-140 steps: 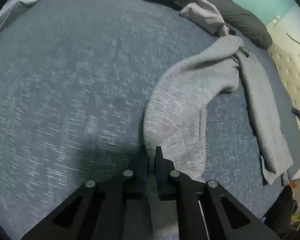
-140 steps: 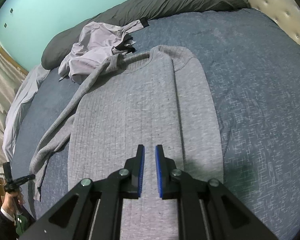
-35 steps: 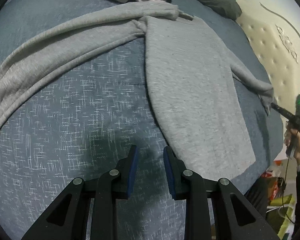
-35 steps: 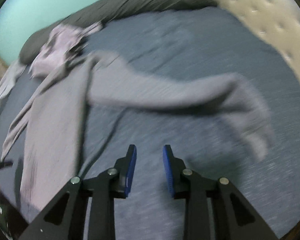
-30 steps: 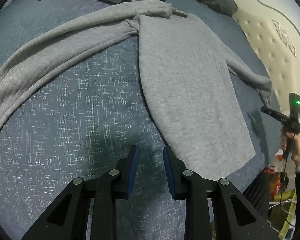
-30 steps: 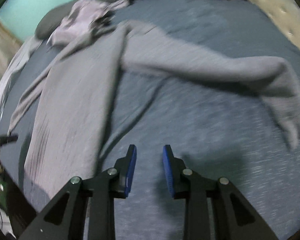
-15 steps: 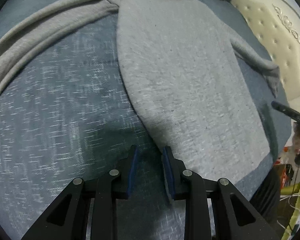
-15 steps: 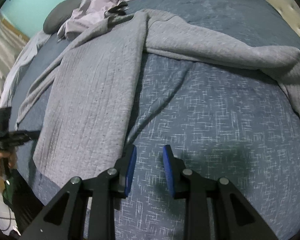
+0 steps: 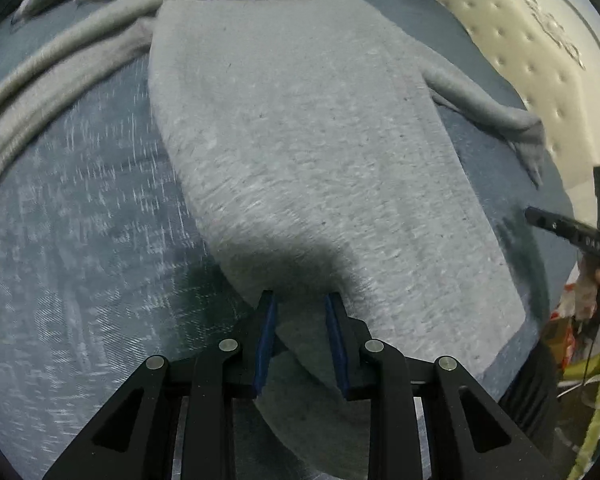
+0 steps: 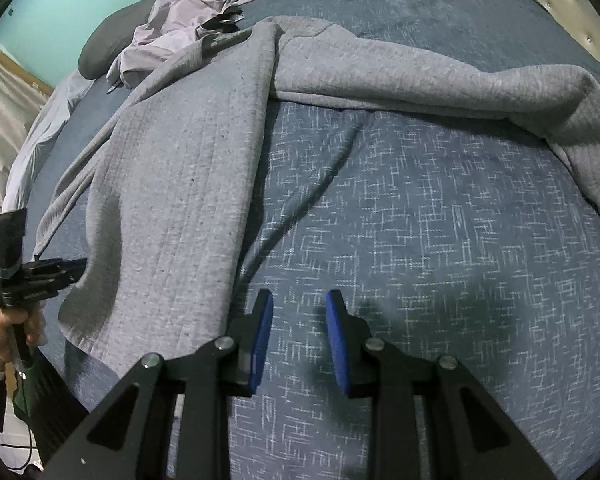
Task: Fold clothes
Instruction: 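Move the left gripper to the sweater hem and grasp it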
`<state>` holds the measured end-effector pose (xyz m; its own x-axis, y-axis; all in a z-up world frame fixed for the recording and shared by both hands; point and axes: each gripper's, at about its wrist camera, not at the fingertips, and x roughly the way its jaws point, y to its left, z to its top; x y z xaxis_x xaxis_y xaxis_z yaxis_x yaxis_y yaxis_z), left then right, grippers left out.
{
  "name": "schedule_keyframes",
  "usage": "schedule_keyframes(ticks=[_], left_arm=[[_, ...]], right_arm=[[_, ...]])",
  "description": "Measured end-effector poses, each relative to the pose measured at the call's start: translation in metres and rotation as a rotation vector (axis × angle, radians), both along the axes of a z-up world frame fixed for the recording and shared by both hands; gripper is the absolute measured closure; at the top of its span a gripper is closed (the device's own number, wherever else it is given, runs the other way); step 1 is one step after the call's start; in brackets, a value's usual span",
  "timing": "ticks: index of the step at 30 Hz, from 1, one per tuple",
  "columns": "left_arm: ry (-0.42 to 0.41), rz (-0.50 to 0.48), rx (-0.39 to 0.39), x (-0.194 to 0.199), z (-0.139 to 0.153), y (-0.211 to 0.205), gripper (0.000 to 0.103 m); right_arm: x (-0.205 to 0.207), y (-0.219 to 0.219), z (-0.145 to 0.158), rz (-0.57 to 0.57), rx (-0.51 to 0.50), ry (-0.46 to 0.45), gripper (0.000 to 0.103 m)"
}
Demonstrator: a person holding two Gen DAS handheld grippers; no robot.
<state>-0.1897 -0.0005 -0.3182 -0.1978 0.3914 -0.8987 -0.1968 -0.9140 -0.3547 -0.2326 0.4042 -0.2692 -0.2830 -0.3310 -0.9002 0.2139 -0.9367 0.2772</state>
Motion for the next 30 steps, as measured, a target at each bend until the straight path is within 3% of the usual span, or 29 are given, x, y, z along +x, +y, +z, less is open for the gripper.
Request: schedule_keyframes(ticks=[5,17,30], left_arm=[[-0.023,-0.055,0.024,0.009,-0.004,0.002,0.075],[-0.062,-0.079,-0.016,0.026,-0.005,0.009,0.071],[-0.059,-0.121,-0.107,0.055,-0.002,-0.017,0.066]], right_arm=[[0.003,-0.005,0.000,0.019,-0.003,-0.002,0.076],[0.006,-0.010,0.002,0.027,-0.012,0.000,0.076],[0.008,-0.006,0.008,0.004,-0.023,0.005,0.076]])
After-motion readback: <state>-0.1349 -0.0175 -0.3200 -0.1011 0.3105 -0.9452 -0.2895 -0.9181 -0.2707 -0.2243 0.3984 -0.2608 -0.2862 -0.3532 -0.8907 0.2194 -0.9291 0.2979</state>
